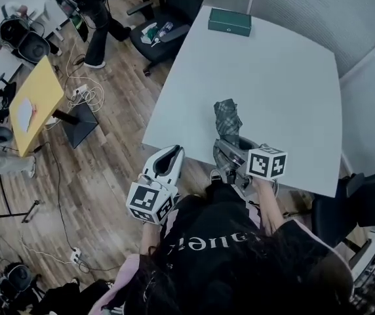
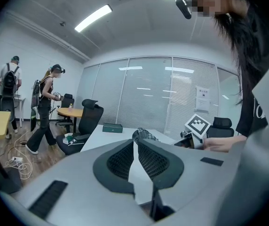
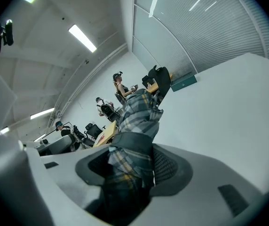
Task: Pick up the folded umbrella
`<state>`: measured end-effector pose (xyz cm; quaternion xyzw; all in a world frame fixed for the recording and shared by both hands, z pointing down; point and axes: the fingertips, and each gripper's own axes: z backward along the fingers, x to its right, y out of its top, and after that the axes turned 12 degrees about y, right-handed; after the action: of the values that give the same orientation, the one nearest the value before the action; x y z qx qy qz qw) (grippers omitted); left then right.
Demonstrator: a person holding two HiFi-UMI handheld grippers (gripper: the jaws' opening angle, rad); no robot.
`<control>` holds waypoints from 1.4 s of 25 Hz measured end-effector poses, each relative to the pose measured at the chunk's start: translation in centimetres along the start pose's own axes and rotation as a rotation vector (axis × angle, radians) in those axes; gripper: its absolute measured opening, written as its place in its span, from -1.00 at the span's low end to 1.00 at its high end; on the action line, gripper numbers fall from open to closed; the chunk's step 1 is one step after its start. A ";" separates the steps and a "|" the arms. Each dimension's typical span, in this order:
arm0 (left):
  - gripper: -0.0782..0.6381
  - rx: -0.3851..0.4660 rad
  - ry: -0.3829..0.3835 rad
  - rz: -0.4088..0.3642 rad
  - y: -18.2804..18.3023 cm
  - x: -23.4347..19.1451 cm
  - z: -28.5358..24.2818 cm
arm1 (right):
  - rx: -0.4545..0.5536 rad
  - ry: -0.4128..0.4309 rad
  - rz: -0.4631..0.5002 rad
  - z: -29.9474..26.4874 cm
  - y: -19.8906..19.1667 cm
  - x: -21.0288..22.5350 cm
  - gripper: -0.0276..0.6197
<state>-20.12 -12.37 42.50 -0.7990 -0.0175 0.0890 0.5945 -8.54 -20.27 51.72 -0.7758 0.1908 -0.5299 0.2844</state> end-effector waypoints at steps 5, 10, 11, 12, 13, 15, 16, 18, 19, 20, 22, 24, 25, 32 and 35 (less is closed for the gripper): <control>-0.67 0.002 -0.033 0.013 -1.2 0.6 2.8 | 0.019 -0.010 -0.013 1.5 -2.6 -3.0 -0.20; -0.67 -0.011 -0.078 0.027 -2.6 1.7 4.9 | 0.036 -0.020 -0.014 3.0 -4.5 -5.6 -0.20; -0.67 -0.014 -0.087 0.027 -2.8 2.0 5.1 | 0.038 -0.021 -0.014 3.2 -4.9 -5.9 -0.20; -0.67 -0.015 -0.095 0.027 -3.0 2.3 5.3 | 0.039 -0.023 -0.014 3.5 -5.2 -6.2 -0.20; -0.67 -0.014 -0.104 0.027 -3.0 2.6 5.5 | 0.040 -0.025 -0.014 3.8 -5.5 -6.5 -0.20; -0.67 -0.008 -0.119 0.027 -3.0 3.2 5.8 | 0.044 -0.027 -0.012 4.4 -6.0 -6.8 -0.20; -0.67 -0.005 -0.124 0.025 -3.0 3.5 5.9 | 0.046 -0.027 -0.010 4.6 -6.2 -7.0 -0.20; -0.67 -0.005 -0.133 0.018 -3.1 4.1 6.1 | 0.053 -0.024 -0.009 5.0 -6.4 -7.3 -0.20; -0.67 -0.005 -0.138 0.014 -3.1 4.4 6.2 | 0.056 -0.022 -0.009 5.3 -6.5 -7.4 -0.20; -0.67 -0.005 -0.142 0.012 -3.2 4.7 6.3 | 0.060 -0.021 -0.009 5.5 -6.6 -7.5 -0.20; -0.67 -0.002 -0.149 0.006 -3.1 5.3 6.4 | 0.069 -0.021 -0.009 6.2 -6.7 -7.6 -0.20; -0.67 -0.001 -0.156 -0.001 -3.1 6.0 6.3 | 0.079 -0.022 -0.010 6.8 -6.8 -7.6 -0.20; -0.67 -0.001 -0.159 -0.004 -3.0 6.3 6.3 | 0.084 -0.023 -0.012 7.1 -6.8 -7.6 -0.20; -0.67 -0.011 -0.189 -0.021 -2.9 10.3 6.2 | 0.117 -0.042 -0.030 11.4 -7.1 -7.0 -0.20; -0.67 -0.015 -0.209 -0.030 -3.0 12.7 6.2 | 0.131 -0.052 -0.037 13.6 -7.5 -6.6 -0.20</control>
<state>-8.43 -3.89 42.11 -0.7895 -0.0918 0.1628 0.5846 1.70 -7.30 48.08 -0.7725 0.1338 -0.5260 0.3296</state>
